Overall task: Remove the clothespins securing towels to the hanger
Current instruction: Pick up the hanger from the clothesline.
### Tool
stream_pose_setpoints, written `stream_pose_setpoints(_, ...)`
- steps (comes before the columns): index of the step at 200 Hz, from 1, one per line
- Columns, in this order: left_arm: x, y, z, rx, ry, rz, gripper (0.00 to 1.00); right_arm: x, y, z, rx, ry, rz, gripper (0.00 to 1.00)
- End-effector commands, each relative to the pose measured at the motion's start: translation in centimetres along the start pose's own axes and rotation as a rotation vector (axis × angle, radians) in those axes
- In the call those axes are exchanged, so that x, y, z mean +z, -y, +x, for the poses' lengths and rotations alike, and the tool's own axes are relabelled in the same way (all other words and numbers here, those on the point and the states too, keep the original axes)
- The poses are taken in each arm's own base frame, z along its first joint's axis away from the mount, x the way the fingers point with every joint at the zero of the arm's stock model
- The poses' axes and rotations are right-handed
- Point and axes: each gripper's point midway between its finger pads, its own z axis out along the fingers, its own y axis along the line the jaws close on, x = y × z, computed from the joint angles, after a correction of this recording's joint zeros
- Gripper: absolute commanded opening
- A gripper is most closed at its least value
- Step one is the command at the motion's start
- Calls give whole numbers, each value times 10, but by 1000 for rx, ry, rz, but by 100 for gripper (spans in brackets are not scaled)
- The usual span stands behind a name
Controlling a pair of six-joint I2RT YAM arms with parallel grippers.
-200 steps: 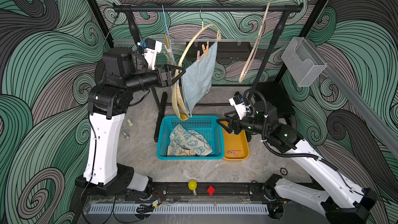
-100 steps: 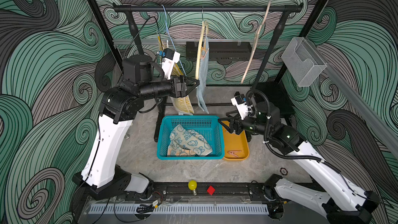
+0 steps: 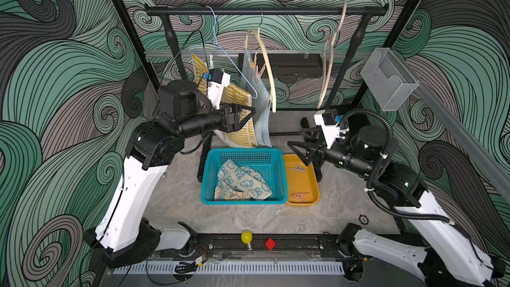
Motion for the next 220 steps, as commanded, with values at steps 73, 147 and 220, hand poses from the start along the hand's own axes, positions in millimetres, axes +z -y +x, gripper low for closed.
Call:
stream_pose_setpoints(73, -33, -8, 15, -8, 75, -55, 63, 16, 8, -74, -121, 74, 78, 71)
stream_pose_setpoints(147, -23, -16, 34, -43, 43, -51, 62, 32, 22, -118, -251, 64, 173, 73)
stream_pose_setpoints(220, -27, -15, 38, -55, 56, -35, 62, 47, 50, -134, -282, 45, 277, 76)
